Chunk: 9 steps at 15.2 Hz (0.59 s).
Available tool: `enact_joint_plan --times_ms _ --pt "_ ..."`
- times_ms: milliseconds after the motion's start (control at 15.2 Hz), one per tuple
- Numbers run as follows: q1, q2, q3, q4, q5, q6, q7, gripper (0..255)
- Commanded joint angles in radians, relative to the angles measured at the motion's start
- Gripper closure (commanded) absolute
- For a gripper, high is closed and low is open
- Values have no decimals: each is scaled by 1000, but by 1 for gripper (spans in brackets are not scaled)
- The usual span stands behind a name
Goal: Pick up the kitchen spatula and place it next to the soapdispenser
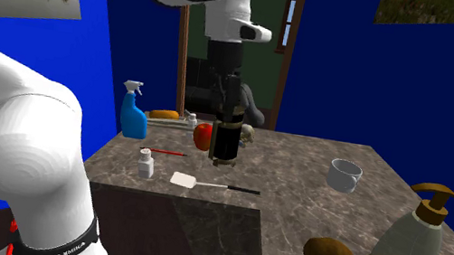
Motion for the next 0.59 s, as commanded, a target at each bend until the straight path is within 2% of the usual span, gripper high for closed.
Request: enact_joint_plan --times_ms 0,528 --pt "-1 22 28 -43 20 70 55 0" --pt "-12 240 165 -142 83 400 286 0"
